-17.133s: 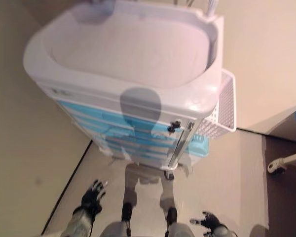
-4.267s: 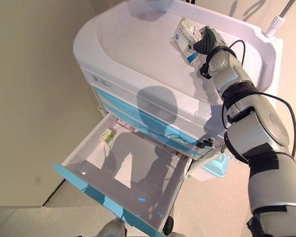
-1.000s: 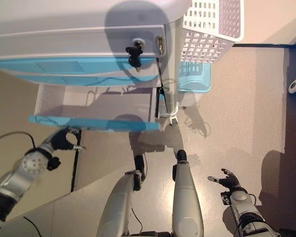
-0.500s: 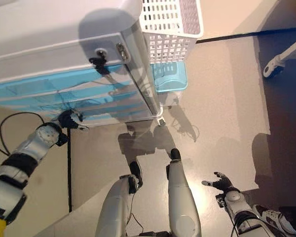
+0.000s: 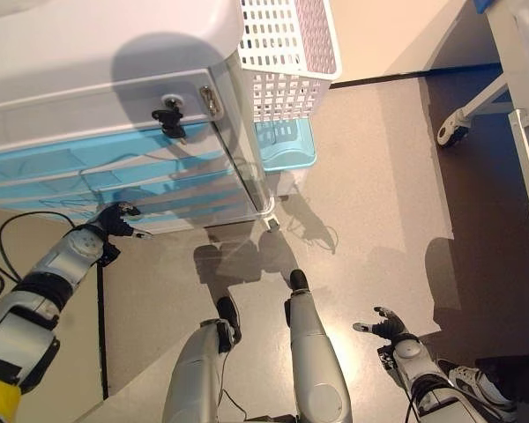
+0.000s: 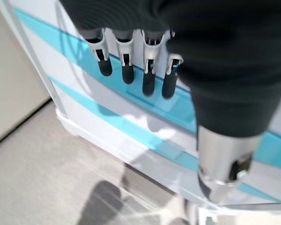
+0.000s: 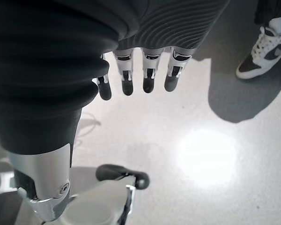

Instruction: Open the drawer and pick up the medicine

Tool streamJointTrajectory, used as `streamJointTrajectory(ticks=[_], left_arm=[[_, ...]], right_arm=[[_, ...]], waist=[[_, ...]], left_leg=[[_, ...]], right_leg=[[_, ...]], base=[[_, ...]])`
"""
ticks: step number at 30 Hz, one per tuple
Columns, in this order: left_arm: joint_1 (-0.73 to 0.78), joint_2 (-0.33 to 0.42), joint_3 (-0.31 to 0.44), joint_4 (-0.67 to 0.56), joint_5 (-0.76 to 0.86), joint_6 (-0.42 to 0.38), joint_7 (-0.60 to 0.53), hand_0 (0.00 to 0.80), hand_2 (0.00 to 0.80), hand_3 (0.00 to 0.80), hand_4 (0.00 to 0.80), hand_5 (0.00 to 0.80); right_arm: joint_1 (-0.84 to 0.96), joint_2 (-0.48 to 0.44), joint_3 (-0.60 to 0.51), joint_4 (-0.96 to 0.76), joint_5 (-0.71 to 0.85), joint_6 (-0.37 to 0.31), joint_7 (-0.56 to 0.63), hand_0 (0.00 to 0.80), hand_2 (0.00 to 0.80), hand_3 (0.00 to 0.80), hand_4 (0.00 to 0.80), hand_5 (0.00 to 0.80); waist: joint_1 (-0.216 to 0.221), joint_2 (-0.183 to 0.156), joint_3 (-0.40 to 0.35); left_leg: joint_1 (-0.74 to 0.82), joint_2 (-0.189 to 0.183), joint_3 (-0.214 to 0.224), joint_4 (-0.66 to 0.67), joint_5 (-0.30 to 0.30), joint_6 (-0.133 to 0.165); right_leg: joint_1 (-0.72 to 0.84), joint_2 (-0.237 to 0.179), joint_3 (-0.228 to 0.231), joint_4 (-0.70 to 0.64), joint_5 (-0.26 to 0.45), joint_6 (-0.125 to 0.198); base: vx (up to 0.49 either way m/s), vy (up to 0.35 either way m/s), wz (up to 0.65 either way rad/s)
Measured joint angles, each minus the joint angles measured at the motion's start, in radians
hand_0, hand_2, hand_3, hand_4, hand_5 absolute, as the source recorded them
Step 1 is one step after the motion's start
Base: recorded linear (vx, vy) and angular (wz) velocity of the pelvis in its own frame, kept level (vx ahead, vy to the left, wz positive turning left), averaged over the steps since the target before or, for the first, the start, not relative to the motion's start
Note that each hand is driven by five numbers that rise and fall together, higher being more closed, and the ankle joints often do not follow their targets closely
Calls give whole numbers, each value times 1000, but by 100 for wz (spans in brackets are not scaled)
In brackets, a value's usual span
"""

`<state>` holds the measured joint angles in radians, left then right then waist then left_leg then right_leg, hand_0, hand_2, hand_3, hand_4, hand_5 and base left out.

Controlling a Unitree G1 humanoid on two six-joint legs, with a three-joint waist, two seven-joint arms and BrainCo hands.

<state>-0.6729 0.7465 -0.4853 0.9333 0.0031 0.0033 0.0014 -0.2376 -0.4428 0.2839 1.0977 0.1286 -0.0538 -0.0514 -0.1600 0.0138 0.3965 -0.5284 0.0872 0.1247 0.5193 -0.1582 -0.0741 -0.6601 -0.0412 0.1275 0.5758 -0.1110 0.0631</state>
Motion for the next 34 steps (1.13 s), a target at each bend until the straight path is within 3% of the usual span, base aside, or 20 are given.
streamJointTrajectory(ticks=[2, 5, 6, 8, 12, 15, 17, 19, 21, 23, 24, 25, 28, 32, 34], left_arm=[[56, -11, 43, -30, -29, -11, 1, 0, 0, 0, 0, 0], [125, -2, 45, -114, -39, -12, -1, 0, 0, 0, 0, 0], [186, -4, 99, -180, -53, -14, -2, 0, 0, 0, 0, 0], [277, -15, 130, -240, -78, -23, -4, 0, 0, 0, 0, 0], [458, -80, 195, -266, -96, -30, -8, 0, 0, 0, 0, 0], [546, -132, 235, -252, -102, -28, -12, 0, 0, 0, 0, 0], [590, -163, 250, -234, -109, -27, -18, 0, 0, 0, 0, 0], [611, -275, 322, -86, -150, -27, -20, 0, 0, 0, 0, 0], [652, -329, 321, 4, -178, -22, -23, 0, 0, 0, 0, 0], [674, -409, 386, 84, -196, -15, -17, 0, 0, 0, 0, 0], [686, -418, 373, 85, -195, -9, -21, 0, 0, 0, 0, 0], [697, -454, 424, 160, -196, -27, -11, 0, 0, 0, 0, 0], [700, -501, 440, 273, -217, -11, 20, 0, 0, 0, 0, 0], [743, -536, 420, 287, -212, -8, 43, 0, 0, 0, 0, 0], [750, -540, 372, 287, -192, -7, 59, 0, 0, 0, 0, 0]], right_arm=[[8, -1, 0, 2, -1, 0, 0, 0, 0, 0, 0, 0], [21, -4, -3, 3, -21, 1, 0, 0, 0, 0, 0, 0], [29, -2, -10, 3, -30, 3, 0, 0, 0, 0, 0, 0], [62, -1, -37, 5, -41, 4, 0, 0, 0, 0, 0, 0], [140, 0, -68, 23, -63, 16, 1, 0, 0, 0, 0, 0], [163, 3, -78, 26, -80, 23, 6, 0, 0, 0, 0, 0], [165, 7, -78, 26, -88, 24, 10, 0, 0, 0, 0, 0], [174, 32, -83, 42, -98, 36, 11, 0, 0, 0, 0, 0], [190, 58, -85, 49, -99, 39, 12, 0, 0, 0, 0, 0], [203, 85, -108, 64, -98, 40, 15, 0, 0, 0, 0, 0], [213, 87, -108, 64, -98, 40, 20, 0, 0, 0, 0, 0], [221, 98, -121, 75, -95, 41, 20, 0, 0, 0, 0, 0], [243, 123, -123, 117, -76, 46, 25, 0, 0, 0, 0, 0], [258, 148, -122, 147, -54, 60, 28, 0, 0, 0, 0, 0], [259, 155, -122, 146, -35, 60, 28, 0, 0, 0, 0, 0]], waist=[[8, 2, -5], [15, 9, -11], [18, 15, -15], [34, 37, -37], [66, 93, -125], [69, 99, -154], [72, 86, -183], [70, 68, -232], [68, 50, -285], [67, 33, -303], [69, 26, -309], [83, 18, -323], [91, 11, -343], [98, 10, -356], [98, 14, -361]], left_leg=[[42, -3, 1, -34, 9, 0], [113, -18, -17, -126, 48, 4], [159, -22, -28, -183, 72, 1], [235, -24, -48, -271, 105, -5], [369, -24, -79, -433, 168, -8], [435, -20, -81, -482, 182, -5], [452, -19, -83, -497, 183, -4], [495, -15, -87, -524, 184, -3], [509, -11, -90, -541, 183, -4], [542, -10, -96, -560, 184, -5], [542, -11, -97, -560, 184, -5], [551, -7, -99, -575, 189, -5], [571, -10, -104, -585, 190, -5], [595, -13, -108, -595, 190, -6], [607, -11, -107, -602, 189, -5]], right_leg=[[39, -5, -2, -26, 4, 2], [109, -31, -33, -77, 9, 2], [156, -37, -52, -118, 15, 5], [236, -42, -84, -189, 31, -2], [379, -42, -148, -304, 40, -4], [464, -38, -174, -369, 49, -1], [492, -37, -180, -396, 52, 2], [551, -33, -189, -451, 59, 5], [572, -29, -195, -483, 60, 9], [621, -25, -200, -531, 78, 9], [621, -25, -198, -539, 79, 9], [644, -24, -208, -557, 88, 10], [687, -24, -216, -610, 108, 11], [731, -22, -225, -664, 130, 11], [742, -20, -225, -669, 131, 10]], base=[[20, -57, 2], [85, -65, 28], [115, -77, 39], [143, -76, 36], [112, -60, 38], [87, -57, 26], [87, -43, 16], [75, -29, 6], [83, -28, 5], [71, -20, 6], [69, -19, 14], [40, -10, 11], [67, -21, 8], [53, -10, 6], [15, 3, 0]])
